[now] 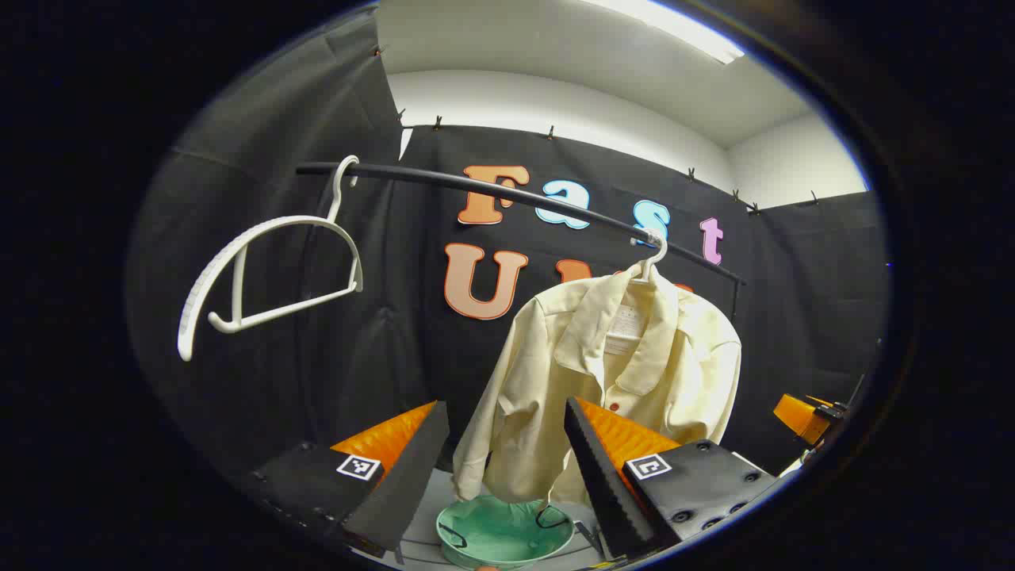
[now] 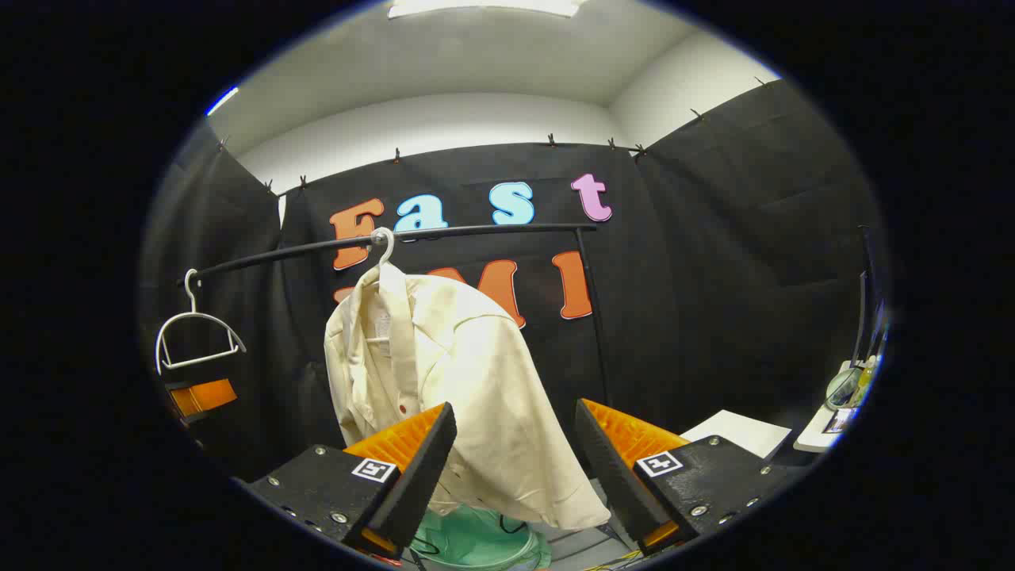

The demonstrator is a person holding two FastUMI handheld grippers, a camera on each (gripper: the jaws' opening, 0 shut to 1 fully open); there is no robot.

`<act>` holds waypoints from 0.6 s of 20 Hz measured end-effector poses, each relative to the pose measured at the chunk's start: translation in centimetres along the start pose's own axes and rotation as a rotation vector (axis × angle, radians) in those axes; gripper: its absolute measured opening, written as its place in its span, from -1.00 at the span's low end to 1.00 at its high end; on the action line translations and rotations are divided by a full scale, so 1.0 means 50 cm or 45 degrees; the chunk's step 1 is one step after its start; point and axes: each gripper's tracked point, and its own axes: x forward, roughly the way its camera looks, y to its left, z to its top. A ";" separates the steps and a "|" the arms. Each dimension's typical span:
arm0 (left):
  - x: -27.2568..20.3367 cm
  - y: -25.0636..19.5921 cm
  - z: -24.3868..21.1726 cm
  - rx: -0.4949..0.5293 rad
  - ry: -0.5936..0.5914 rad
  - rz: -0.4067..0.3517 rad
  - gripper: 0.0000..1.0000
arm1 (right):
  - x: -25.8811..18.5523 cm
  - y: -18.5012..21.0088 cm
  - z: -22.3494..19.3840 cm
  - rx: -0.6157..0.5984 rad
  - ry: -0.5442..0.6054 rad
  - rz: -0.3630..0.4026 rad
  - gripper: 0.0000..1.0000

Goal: Grasp the clothes on the hanger with both hands and then place them into the laundry hamper below.

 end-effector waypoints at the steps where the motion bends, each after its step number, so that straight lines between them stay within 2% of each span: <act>1: 0.001 0.000 0.003 0.005 -0.008 0.001 0.93 | 0.002 0.004 0.001 -0.001 0.003 0.002 0.89; 12: 0.024 -0.001 -0.012 -0.032 0.013 -0.020 0.94 | 0.013 0.048 -0.009 -0.067 0.029 0.009 0.89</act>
